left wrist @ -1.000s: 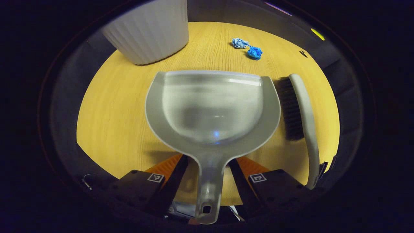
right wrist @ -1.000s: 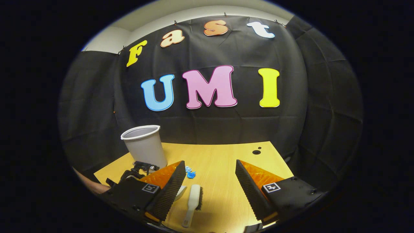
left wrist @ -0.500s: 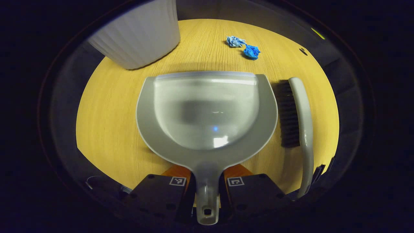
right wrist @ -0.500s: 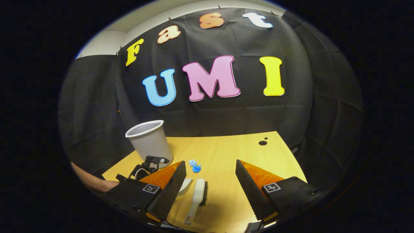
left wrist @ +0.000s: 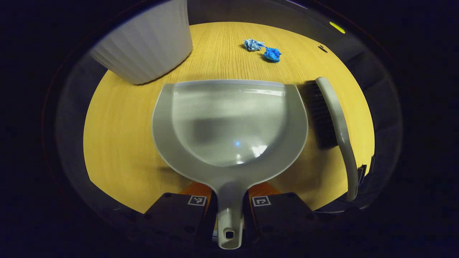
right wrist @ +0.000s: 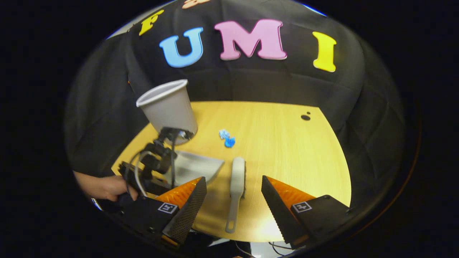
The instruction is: Pick up the small broom and dustpan from the desktop, sweep the trash into the dustpan with the broom, and then empty the trash into the garbage bin.
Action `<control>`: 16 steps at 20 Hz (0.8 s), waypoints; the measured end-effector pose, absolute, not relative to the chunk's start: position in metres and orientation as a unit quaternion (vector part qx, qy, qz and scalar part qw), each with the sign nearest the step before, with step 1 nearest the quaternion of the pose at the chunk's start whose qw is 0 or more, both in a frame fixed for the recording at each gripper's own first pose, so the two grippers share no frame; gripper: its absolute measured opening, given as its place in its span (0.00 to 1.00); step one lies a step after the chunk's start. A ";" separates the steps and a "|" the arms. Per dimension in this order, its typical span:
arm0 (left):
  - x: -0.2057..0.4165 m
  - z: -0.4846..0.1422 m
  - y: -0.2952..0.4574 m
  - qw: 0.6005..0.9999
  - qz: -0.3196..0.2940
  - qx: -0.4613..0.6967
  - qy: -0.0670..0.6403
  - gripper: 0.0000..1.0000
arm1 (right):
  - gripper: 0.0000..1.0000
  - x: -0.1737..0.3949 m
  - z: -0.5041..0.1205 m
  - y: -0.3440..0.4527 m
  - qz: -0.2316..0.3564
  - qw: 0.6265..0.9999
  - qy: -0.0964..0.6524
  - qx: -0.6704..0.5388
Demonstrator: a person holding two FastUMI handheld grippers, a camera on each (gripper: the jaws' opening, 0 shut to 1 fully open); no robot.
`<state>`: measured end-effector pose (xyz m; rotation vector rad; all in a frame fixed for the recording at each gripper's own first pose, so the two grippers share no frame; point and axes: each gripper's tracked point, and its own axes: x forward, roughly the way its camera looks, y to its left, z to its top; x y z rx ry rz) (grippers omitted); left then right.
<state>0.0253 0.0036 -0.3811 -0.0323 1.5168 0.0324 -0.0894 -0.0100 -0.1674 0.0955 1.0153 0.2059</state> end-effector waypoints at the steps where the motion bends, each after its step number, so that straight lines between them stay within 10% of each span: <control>1: 0.022 -0.381 0.008 0.725 0.013 -0.014 0.688 0.29 | 0.99 -0.092 -0.180 -0.014 0.092 0.853 0.512 0.043; 14: 0.006 -0.380 0.025 0.737 -0.053 0.007 0.673 0.30 | 0.99 -0.125 -0.334 -0.022 0.038 0.670 0.741 0.015; 16: 0.007 -0.381 0.024 0.738 -0.055 0.002 0.673 0.30 | 0.81 -0.117 -0.336 -0.020 0.036 0.673 0.739 0.017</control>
